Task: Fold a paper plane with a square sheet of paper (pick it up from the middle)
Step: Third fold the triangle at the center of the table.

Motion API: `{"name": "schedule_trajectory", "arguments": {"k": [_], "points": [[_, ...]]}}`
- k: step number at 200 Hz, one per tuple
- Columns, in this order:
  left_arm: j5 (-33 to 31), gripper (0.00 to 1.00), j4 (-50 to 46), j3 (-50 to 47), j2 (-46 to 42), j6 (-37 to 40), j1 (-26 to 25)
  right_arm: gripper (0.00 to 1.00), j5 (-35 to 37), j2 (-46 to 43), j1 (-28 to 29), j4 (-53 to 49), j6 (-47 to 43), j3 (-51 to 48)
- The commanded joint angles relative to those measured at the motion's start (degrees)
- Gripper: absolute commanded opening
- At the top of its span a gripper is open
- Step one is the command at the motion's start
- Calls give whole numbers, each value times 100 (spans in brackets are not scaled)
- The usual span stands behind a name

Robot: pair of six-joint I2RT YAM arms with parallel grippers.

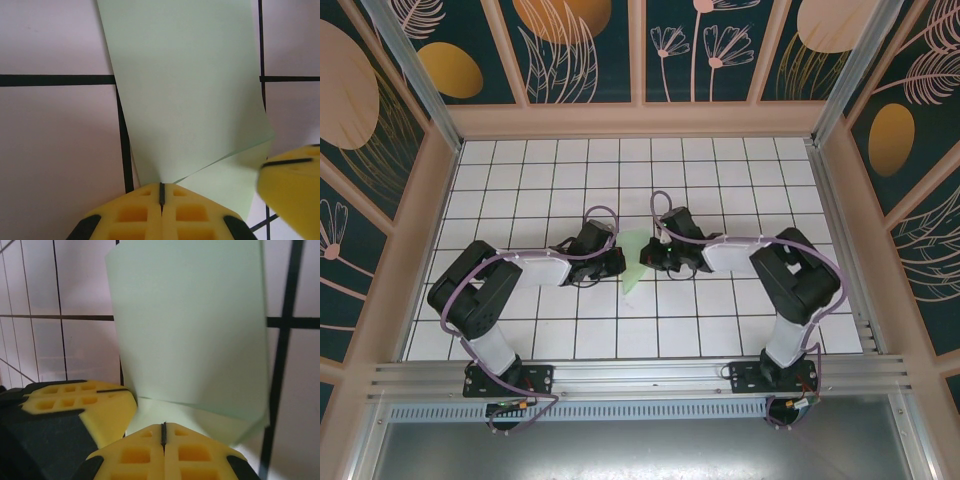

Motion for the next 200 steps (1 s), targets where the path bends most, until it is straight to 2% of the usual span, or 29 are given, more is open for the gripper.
{"name": "schedule_trajectory", "arguments": {"k": [1,48,86,127,162,200], "points": [[-492,0,-820,-143,383,163,25,0,-77,271,-13,-124,-172,251],[-554,0,-878,-238,385,169,26,0,154,349,-540,-140,159,-135],[-596,0,-887,-243,366,264,25,0,457,-133,-992,-254,232,-360],[-628,0,-880,13,312,508,26,0,205,-707,-747,26,148,-390],[-519,0,-775,85,278,658,24,0,-205,-258,-210,175,172,-102],[-408,0,-720,111,251,680,24,0,-367,215,-93,287,266,80]]}}
